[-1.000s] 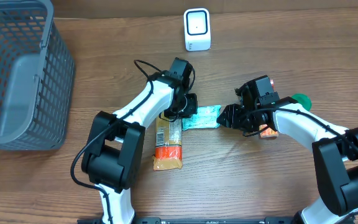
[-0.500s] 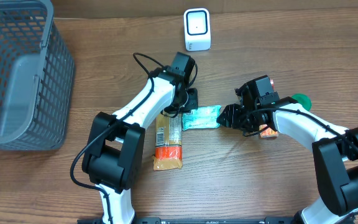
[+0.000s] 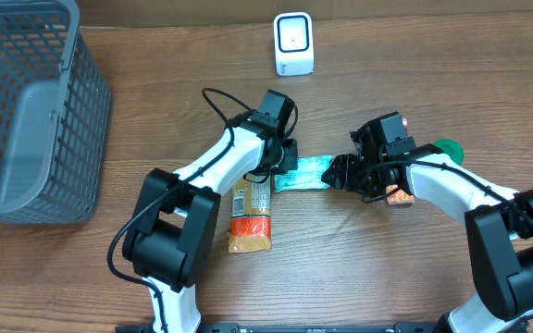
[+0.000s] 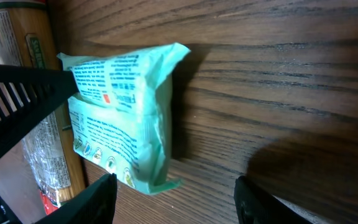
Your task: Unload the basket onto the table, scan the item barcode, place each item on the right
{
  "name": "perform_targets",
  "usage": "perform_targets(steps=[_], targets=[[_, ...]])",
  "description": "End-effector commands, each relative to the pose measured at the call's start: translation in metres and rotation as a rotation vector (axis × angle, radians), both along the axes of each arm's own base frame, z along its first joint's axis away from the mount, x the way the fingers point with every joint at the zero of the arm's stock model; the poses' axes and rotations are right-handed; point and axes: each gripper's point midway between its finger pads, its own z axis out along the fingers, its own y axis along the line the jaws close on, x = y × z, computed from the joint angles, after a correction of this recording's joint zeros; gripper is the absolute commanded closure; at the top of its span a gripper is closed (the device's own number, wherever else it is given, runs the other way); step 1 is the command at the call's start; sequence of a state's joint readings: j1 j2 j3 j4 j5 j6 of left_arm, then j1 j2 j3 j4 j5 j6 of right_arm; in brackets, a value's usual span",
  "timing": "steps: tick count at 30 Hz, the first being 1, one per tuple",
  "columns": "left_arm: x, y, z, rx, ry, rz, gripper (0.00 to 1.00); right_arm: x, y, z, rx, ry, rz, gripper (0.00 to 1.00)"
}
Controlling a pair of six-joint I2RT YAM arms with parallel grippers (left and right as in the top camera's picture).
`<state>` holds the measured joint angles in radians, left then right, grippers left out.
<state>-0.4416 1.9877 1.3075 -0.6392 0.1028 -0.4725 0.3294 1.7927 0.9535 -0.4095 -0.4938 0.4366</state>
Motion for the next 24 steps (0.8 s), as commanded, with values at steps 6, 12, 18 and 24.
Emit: perform_targets(steps=[6,12,18,24], targets=[[-0.02,0.001,-0.019,0.036,0.059,-0.008,0.96,0.006,0.004,0.001,0.025,0.0,-0.041,0.38],[-0.022,-0.001,-0.019,0.03,0.065,-0.013,0.96,0.007,0.005,-0.002,0.032,0.021,-0.067,0.38],[-0.028,-0.007,-0.02,0.037,0.073,-0.033,0.96,0.0,0.011,-0.015,0.023,0.054,-0.047,0.39],[-0.035,-0.009,-0.021,0.046,0.09,-0.045,0.96,0.002,0.021,-0.011,0.078,0.045,-0.026,0.46]])
